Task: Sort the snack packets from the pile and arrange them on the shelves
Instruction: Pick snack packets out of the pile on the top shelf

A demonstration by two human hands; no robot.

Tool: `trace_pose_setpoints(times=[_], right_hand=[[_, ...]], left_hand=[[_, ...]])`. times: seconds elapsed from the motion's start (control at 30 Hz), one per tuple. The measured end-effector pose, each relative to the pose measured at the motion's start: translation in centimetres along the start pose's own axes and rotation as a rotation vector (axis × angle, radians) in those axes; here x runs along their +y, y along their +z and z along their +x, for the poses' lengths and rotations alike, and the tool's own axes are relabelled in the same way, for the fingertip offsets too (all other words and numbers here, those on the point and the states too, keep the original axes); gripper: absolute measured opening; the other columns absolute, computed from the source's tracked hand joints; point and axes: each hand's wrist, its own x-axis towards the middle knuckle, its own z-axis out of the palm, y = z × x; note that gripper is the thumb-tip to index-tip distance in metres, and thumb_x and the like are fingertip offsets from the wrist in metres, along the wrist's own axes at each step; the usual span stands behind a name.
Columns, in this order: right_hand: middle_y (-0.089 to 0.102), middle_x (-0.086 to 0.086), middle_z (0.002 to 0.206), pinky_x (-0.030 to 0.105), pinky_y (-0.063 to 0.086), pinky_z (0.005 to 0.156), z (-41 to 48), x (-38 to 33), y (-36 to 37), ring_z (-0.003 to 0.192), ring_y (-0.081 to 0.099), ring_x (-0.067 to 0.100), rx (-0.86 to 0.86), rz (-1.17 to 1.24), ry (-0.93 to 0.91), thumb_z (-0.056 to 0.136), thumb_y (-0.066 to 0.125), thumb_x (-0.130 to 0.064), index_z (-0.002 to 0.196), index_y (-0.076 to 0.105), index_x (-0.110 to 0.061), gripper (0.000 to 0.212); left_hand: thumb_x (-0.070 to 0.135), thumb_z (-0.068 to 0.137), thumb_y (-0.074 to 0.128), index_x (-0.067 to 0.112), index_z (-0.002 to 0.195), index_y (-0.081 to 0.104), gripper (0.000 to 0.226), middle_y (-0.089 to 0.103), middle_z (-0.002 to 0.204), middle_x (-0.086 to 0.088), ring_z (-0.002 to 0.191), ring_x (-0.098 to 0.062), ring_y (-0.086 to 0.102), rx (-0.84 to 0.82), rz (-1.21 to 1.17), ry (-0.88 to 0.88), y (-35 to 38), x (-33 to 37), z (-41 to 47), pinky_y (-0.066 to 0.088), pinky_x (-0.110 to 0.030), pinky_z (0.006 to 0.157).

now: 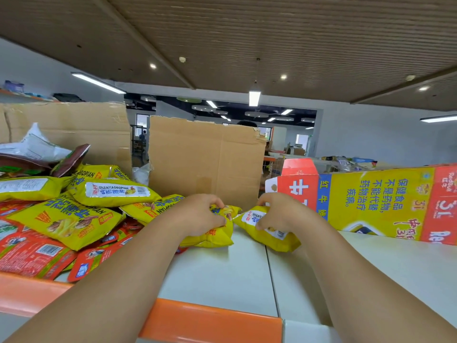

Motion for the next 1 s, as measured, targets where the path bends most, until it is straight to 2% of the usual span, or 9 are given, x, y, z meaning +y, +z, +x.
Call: trace_pose_setpoints(times=[0.1, 0.2, 0.3, 0.4, 0.5, 0.63, 0.7, 0.83, 1.0], right_hand=[[0.061, -0.004, 0.094, 0.025, 0.049, 0.048, 0.2, 0.8, -0.9, 0.064, 0.063, 0.010, 0.153, 0.329, 0.012, 0.082, 0.080, -0.020, 0.120, 0.057, -0.028, 0.045], [0.068, 0.006, 0.106, 0.033, 0.056, 0.065, 0.9, 1.3, -1.3, 0.076, 0.071, 0.021, 0.279, 0.748, -0.083, 0.082, 0.079, -0.012, 0.121, 0.056, -0.028, 0.047], [0.069, 0.019, 0.110, 0.058, 0.050, 0.073, 1.5, 1.6, -1.3, 0.088, 0.069, 0.042, 0.250, 1.136, -0.123, 0.073, 0.069, -0.007, 0.126, 0.055, -0.029, 0.059], [0.067, 0.026, 0.113, 0.051, 0.044, 0.074, 2.1, 2.0, -1.1, 0.086, 0.060, 0.038, 0.101, 1.396, -0.088, 0.079, 0.052, -0.004, 0.137, 0.049, -0.024, 0.062], [0.066, 0.020, 0.103, 0.047, 0.056, 0.076, 1.7, 2.6, -0.2, 0.079, 0.064, 0.033, 0.005, 1.132, 0.089, 0.093, 0.038, -0.001, 0.134, 0.053, -0.022, 0.048], [0.066, 0.017, 0.105, 0.045, 0.056, 0.074, 1.4, 2.8, 0.1, 0.076, 0.065, 0.032, 0.002, 0.510, 0.155, 0.099, 0.047, -0.007, 0.124, 0.059, -0.015, 0.029], [0.064, 0.010, 0.104, 0.045, 0.058, 0.080, 1.0, 2.3, -0.3, 0.076, 0.065, 0.028, 0.045, 0.516, 0.133, 0.099, 0.056, -0.028, 0.116, 0.061, -0.017, 0.021], [0.066, 0.004, 0.115, 0.043, 0.059, 0.086, -0.2, 1.4, -0.6, 0.093, 0.071, 0.027, -0.139, 0.495, 0.074, 0.087, 0.067, -0.059, 0.116, 0.059, -0.031, 0.042], [0.066, 0.013, 0.116, 0.051, 0.058, 0.090, 0.4, 2.7, -0.5, 0.099, 0.070, 0.036, -0.206, 0.639, 0.062, 0.086, 0.075, -0.007, 0.131, 0.055, -0.024, 0.052]], left_hand=[[0.046, 0.086, 0.070, 0.040, 0.124, 0.063, 0.038, 0.066, 0.119, 0.008, 0.099, -0.013, 0.063, -0.004, -0.009, -0.001, 0.1, 0.1, 0.0, 0.053, -0.029, 0.088], [0.043, 0.087, 0.069, 0.039, 0.126, 0.063, 0.039, 0.066, 0.121, 0.007, 0.102, -0.014, 0.064, -0.011, -0.009, 0.001, 0.1, 0.3, -0.1, 0.053, -0.031, 0.091], [0.044, 0.086, 0.070, 0.040, 0.126, 0.063, 0.041, 0.063, 0.125, 0.008, 0.105, -0.014, 0.061, -0.007, -0.007, -0.001, 0.1, 0.1, 0.0, 0.052, -0.031, 0.093], [0.044, 0.087, 0.069, 0.039, 0.127, 0.062, 0.040, 0.063, 0.125, 0.007, 0.104, -0.015, 0.061, -0.014, -0.004, 0.002, 0.1, 0.0, 0.0, 0.052, -0.031, 0.092], [0.042, 0.088, 0.069, 0.038, 0.126, 0.063, 0.039, 0.066, 0.120, 0.005, 0.103, -0.016, 0.064, -0.019, -0.009, 0.002, 0.1, 0.1, -0.1, 0.053, -0.032, 0.090], [0.044, 0.087, 0.070, 0.039, 0.124, 0.064, 0.038, 0.066, 0.118, 0.007, 0.104, -0.015, 0.064, -0.028, -0.023, -0.003, 0.2, 0.2, -0.2, 0.053, -0.033, 0.093], [0.045, 0.086, 0.071, 0.041, 0.123, 0.064, 0.038, 0.065, 0.120, 0.008, 0.104, -0.014, 0.063, -0.029, -0.019, -0.002, 0.2, 0.3, -0.2, 0.053, -0.033, 0.095], [0.044, 0.086, 0.070, 0.041, 0.123, 0.064, 0.038, 0.065, 0.122, 0.008, 0.106, -0.014, 0.063, -0.031, -0.021, 0.006, 0.1, 0.3, -0.2, 0.052, -0.033, 0.096], [0.038, 0.087, 0.068, 0.039, 0.125, 0.064, 0.038, 0.065, 0.121, 0.008, 0.104, -0.015, 0.063, -0.038, -0.016, 0.011, 0.1, 0.6, -0.4, 0.053, -0.031, 0.092]])
